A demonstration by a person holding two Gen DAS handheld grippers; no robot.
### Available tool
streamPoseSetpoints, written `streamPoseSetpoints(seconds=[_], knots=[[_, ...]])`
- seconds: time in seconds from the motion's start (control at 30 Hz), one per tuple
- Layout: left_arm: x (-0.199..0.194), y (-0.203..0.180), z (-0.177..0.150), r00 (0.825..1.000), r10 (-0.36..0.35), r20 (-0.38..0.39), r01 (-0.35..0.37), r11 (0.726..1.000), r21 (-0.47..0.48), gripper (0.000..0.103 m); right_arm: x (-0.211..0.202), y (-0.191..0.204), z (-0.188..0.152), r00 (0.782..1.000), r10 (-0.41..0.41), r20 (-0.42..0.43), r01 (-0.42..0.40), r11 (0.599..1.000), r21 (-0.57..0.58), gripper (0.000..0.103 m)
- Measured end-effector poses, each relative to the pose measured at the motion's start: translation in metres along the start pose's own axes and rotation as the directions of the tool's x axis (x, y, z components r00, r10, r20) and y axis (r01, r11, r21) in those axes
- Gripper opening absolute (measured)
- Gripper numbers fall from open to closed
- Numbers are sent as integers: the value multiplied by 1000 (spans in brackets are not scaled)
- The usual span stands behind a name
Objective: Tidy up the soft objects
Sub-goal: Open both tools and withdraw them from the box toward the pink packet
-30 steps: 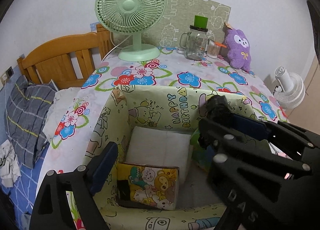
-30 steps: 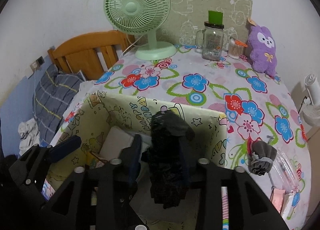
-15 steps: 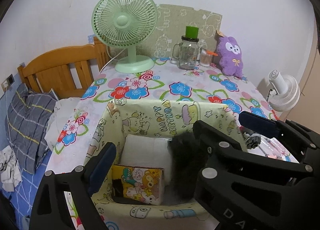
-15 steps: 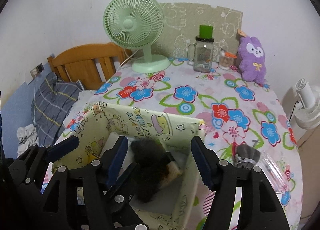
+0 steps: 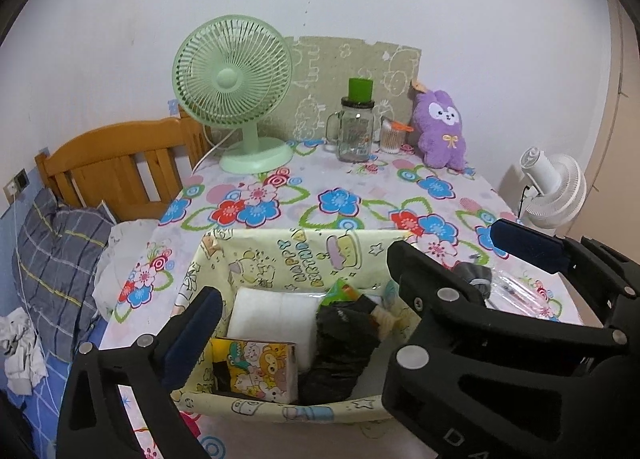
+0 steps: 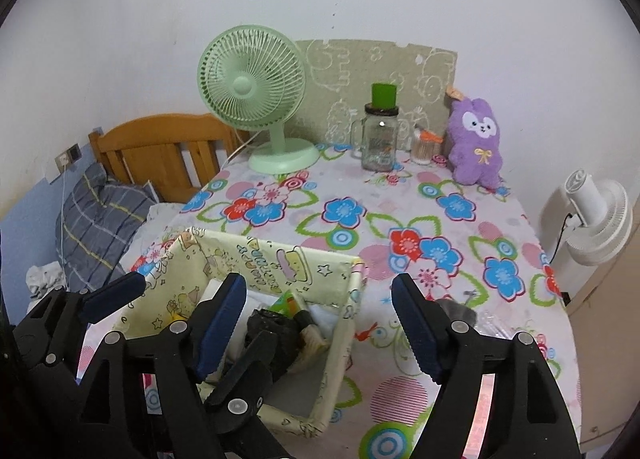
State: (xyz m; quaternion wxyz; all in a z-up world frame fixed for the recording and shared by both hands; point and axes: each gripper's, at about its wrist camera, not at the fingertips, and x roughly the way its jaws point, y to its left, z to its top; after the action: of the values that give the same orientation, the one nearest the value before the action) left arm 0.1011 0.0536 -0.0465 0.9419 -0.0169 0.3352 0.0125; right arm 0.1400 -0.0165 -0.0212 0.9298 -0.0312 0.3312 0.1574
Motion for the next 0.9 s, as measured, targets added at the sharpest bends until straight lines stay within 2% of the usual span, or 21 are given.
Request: streamPoseSetpoints(seconds=[0.9], knots=[[-34, -58, 4, 996, -39, 76, 35, 998, 50, 103, -60, -51, -11, 992, -82, 99, 74, 994, 80, 95]])
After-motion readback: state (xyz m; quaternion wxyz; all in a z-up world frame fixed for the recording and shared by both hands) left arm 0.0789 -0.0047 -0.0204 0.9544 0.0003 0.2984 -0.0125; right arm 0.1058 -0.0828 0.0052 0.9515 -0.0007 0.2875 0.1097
